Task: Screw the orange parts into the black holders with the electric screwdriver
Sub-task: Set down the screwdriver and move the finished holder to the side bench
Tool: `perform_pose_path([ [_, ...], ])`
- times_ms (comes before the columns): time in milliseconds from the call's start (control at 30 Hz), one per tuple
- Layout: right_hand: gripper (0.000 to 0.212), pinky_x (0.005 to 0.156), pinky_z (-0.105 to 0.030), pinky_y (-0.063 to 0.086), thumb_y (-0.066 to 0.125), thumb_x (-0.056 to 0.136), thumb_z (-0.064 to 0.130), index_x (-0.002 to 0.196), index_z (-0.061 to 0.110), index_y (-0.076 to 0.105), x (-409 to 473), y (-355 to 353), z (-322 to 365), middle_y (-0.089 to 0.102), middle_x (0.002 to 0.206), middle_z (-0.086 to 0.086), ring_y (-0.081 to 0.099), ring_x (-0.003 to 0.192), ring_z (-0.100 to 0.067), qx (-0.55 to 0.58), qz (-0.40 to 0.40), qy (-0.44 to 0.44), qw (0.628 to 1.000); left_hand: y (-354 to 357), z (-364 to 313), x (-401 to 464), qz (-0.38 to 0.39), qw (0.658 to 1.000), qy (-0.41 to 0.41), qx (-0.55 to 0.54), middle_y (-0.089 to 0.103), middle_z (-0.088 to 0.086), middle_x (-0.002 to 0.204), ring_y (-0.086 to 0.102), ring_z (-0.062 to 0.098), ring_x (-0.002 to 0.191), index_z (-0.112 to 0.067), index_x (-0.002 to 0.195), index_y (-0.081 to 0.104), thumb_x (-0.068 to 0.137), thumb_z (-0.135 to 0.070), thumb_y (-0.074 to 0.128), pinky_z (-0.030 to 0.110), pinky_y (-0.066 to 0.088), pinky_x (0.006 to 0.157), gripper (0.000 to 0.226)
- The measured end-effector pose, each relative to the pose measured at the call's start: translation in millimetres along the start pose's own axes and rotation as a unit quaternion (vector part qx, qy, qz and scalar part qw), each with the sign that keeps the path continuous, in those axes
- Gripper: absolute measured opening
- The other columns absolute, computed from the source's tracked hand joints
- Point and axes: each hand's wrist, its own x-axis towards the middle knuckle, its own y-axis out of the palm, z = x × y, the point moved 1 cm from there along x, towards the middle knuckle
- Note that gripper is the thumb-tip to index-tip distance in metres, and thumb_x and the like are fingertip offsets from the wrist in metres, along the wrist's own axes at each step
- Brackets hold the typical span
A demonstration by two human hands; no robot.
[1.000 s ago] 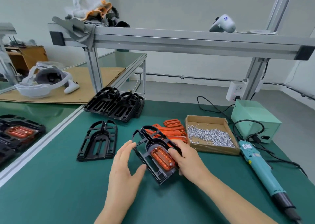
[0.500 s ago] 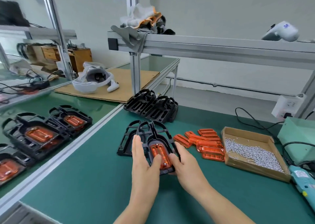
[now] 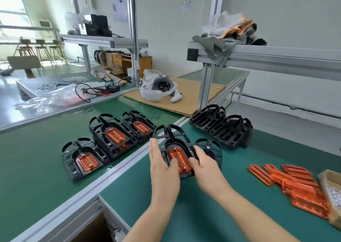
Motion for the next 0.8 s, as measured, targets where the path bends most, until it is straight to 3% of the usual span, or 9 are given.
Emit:
perform_pose_path([
  [100, 0.049, 0.082, -0.005, 0.022, 0.037, 0.105, 0.022, 0.151, 0.013, 0.027, 19.1, 16.9, 11.6, 0.041, 0.149, -0.004, 0.038, 0.133, -0.013, -0.015, 0.016, -0.006, 1.0, -13.8, 3.4, 18.9, -0.021, 1.0, 0.001, -0.009, 0.013, -0.02, 0.156, 0.015, -0.002, 0.142, -0.033, 0.151, 0.011, 0.093, -0.004, 0.049, 0.033, 0.019, 0.119, 0.075],
  [233, 0.034, 0.066, -0.011, 0.034, 0.039, 0.103, 0.018, 0.135, 0.01, 0.044, 42.4, 36.1, 27.6, 0.056, 0.111, -0.001, 0.049, 0.096, -0.016, -0.023, 0.034, -0.019, 0.999, -28.5, 7.5, 42.4, -0.068, 0.997, 0.005, -0.02, 0.018, -0.016, 0.156, 0.017, -0.003, 0.141, -0.029, 0.151, 0.017, 0.091, -0.001, 0.048, 0.025, 0.017, 0.117, 0.073],
  [300, 0.026, 0.065, -0.014, 0.037, 0.04, 0.102, 0.016, 0.126, 0.012, 0.049, 52.8, 46.4, 36.3, 0.061, 0.102, -0.007, 0.052, 0.088, -0.022, -0.018, 0.042, -0.017, 0.999, -37.2, 9.0, 53.3, -0.092, 0.995, 0.006, -0.028, 0.018, -0.016, 0.156, 0.017, -0.003, 0.14, -0.026, 0.151, 0.018, 0.091, 0.001, 0.049, 0.022, 0.016, 0.116, 0.073],
  [433, 0.037, 0.069, -0.019, 0.03, 0.038, 0.103, 0.018, 0.139, 0.008, 0.042, 64.8, 71.7, 55.8, 0.059, 0.127, -0.011, 0.052, 0.11, -0.022, -0.001, 0.072, -0.041, 0.997, -61.3, 12.4, 69.0, -0.137, 0.99, 0.013, -0.033, 0.023, -0.013, 0.155, 0.022, 0.001, 0.141, -0.023, 0.151, 0.021, 0.089, 0.003, 0.049, 0.034, 0.02, 0.119, 0.073],
  [533, 0.037, 0.073, -0.016, 0.034, 0.037, 0.103, 0.016, 0.139, 0.011, 0.042, 69.5, 95.2, 69.9, 0.057, 0.114, -0.003, 0.049, 0.103, -0.02, 0.011, 0.094, -0.063, 0.994, -84.1, 16.8, 77.3, -0.174, 0.984, 0.015, -0.023, 0.027, -0.01, 0.154, 0.026, 0.002, 0.139, -0.021, 0.151, 0.022, 0.088, 0.004, 0.05, 0.033, 0.023, 0.118, 0.073],
  [667, 0.044, 0.081, -0.023, 0.029, 0.034, 0.104, 0.017, 0.147, 0.011, 0.03, 71.2, 127.0, 87.8, 0.049, 0.109, -0.004, 0.042, 0.097, -0.018, 0.015, 0.13, -0.077, 0.988, -115.3, 25.7, 83.7, -0.218, 0.976, 0.014, -0.002, 0.032, -0.006, 0.152, 0.032, 0.009, 0.138, -0.019, 0.15, 0.023, 0.086, 0.005, 0.05, 0.038, 0.028, 0.115, 0.074],
  [733, 0.041, 0.083, -0.02, 0.03, 0.033, 0.104, 0.014, 0.144, 0.007, 0.032, 69.4, 139.1, 96.8, 0.051, 0.129, -0.009, 0.046, 0.112, -0.018, 0.008, 0.136, -0.088, 0.987, -130.4, 30.0, 86.9, -0.23, 0.973, 0.018, -0.021, 0.035, -0.003, 0.151, 0.035, 0.011, 0.137, -0.018, 0.15, 0.023, 0.085, 0.007, 0.049, 0.039, 0.031, 0.114, 0.075],
  [800, 0.042, 0.091, -0.02, 0.032, 0.033, 0.103, 0.008, 0.144, 0.007, 0.03, 66.3, 150.3, 106.2, 0.04, 0.146, -0.008, 0.042, 0.127, -0.021, -0.001, 0.146, -0.108, 0.983, -145.4, 35.0, 89.0, -0.238, 0.97, 0.016, -0.042, 0.038, -0.001, 0.149, 0.038, 0.013, 0.136, -0.019, 0.15, 0.024, 0.084, 0.008, 0.048, 0.041, 0.033, 0.113, 0.076],
])
